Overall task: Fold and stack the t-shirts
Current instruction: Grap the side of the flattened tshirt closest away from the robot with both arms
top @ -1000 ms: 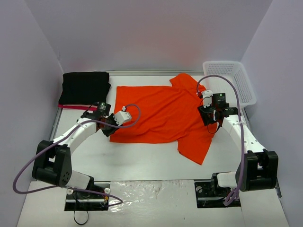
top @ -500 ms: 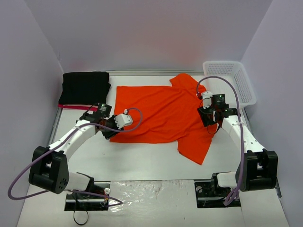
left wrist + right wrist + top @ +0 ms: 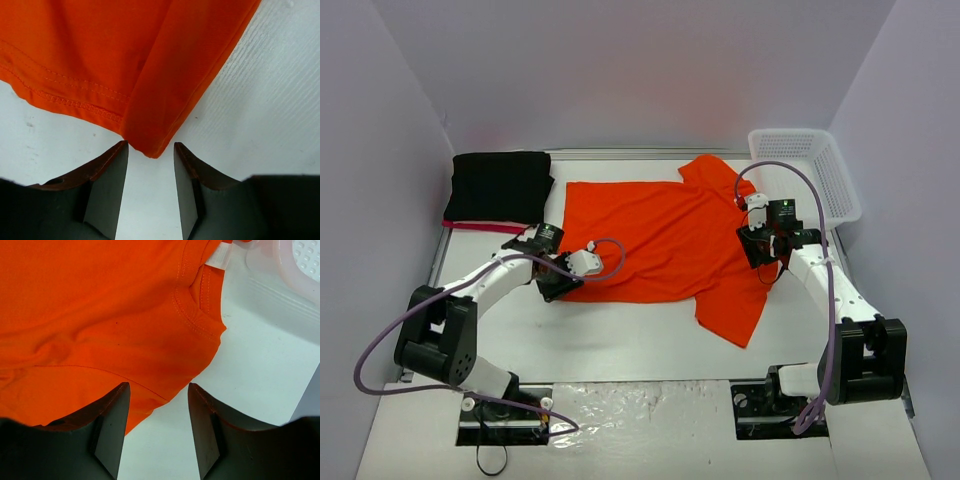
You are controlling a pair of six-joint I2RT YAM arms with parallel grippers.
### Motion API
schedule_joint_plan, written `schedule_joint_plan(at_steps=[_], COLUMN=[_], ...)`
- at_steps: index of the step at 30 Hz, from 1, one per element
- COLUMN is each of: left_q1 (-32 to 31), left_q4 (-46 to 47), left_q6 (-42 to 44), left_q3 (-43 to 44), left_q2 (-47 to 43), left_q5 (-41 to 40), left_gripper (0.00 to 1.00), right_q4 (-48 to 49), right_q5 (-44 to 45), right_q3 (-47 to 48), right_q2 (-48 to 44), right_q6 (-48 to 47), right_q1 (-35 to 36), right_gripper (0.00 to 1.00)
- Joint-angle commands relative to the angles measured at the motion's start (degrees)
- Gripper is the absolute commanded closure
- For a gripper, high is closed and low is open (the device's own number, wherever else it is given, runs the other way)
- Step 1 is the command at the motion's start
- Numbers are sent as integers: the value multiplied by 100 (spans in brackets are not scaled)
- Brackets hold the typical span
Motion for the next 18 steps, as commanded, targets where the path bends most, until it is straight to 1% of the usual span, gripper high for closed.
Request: schedule_joint_plan(at_steps=[1,3,6,12,15,18], left_q1=[-81,-90,-116,-152,-160,-204], left_q4=[-21,-82,-143,-135,-135,-91], left_q6=[94,103,112,103,85,76], left_q3=[4,13,13,-66,-75,-119], left_q2=[102,190,243,357,436,489], left_q5=[-37,7,34,-28,-54,-63], left_gripper=[60,62,70,74,78,79], right_q4=[0,0,0,18,18,27], right_q5=[9,18,27,44,71,80], right_q3=[-19,-19,-19,-37,-46,-54], right_q2=[8,34,35,87,96,105], right_q6=[85,76,67,58,50,50], right_q1=[-38,-38,-47,-38,-38,-38], right_gripper=[54,54,54,54,54,54])
